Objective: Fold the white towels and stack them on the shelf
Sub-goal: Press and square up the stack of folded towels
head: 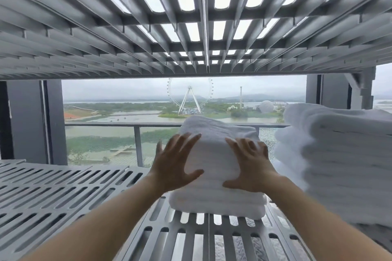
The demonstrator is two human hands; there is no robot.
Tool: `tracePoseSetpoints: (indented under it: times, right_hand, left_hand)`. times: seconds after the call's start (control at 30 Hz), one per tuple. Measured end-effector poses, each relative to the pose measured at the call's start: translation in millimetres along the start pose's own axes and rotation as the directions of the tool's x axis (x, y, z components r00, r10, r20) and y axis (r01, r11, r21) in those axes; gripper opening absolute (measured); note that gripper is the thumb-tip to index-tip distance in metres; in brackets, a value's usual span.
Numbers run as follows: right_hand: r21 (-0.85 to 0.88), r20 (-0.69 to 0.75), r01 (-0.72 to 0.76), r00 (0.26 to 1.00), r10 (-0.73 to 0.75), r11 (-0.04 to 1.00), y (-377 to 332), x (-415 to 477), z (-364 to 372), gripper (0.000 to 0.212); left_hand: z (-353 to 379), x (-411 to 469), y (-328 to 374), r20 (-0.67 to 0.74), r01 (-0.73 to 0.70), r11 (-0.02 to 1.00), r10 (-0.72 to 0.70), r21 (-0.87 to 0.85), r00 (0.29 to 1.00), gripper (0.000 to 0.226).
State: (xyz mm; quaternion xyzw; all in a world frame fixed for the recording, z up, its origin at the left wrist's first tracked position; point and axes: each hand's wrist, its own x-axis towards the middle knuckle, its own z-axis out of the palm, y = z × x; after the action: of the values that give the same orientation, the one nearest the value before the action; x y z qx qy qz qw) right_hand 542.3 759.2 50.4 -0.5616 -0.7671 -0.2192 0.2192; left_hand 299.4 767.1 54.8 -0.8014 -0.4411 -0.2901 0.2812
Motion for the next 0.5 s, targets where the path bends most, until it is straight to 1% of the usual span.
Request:
tracePoseSetpoints:
  times: [0.03,0.07,0.13,0.17,0.2,0.3,0.4,0.5]
  right_hand:
    - [0.03,0.006,-0.006,1.0,0.006,1.0,1,5,-5,0.102]
    - [0.062,-0.004,-0.019,1.0,0.019,0.998,2,9,-8,0.09]
    - [0.125,-0.038,-0.058,0.997,0.063,0.991,3,16,-11,0.067]
    - [0.137,-0.039,-0.074,0.996,0.08,0.988,3,19,-11,0.062]
    - [0.135,-0.03,-0.084,0.996,0.089,0.987,5,21,-11,0.059]
    - [0.146,-0.022,-0.08,0.996,0.085,0.986,13,27,-10,0.051]
    - [0.218,-0.042,-0.077,0.995,0.088,0.973,20,34,-12,0.046]
    - [0.254,-0.088,-0.102,0.988,0.128,0.962,20,38,-15,0.041]
  left_hand:
    - [-3,8,-2,-0.002,0.049,0.999,-0.049,0.017,0.999,0.084]
    - [-3,16,-6,0.026,0.093,0.996,-0.093,0.01,0.995,0.079]
    - [-1,28,-14,0.137,0.177,0.977,-0.16,-0.121,0.978,0.074]
    - [-1,31,-18,0.192,0.207,0.958,-0.169,-0.198,0.967,0.073]
    - [0,33,-20,0.212,0.214,0.945,-0.162,-0.246,0.964,0.072]
    - [2,31,-21,0.156,0.183,0.937,-0.141,-0.299,0.978,0.061]
    - [0,30,-22,0.142,0.169,0.947,-0.134,-0.272,0.981,0.054]
    - [-4,33,-25,0.125,0.161,0.978,-0.145,-0.131,0.982,0.053]
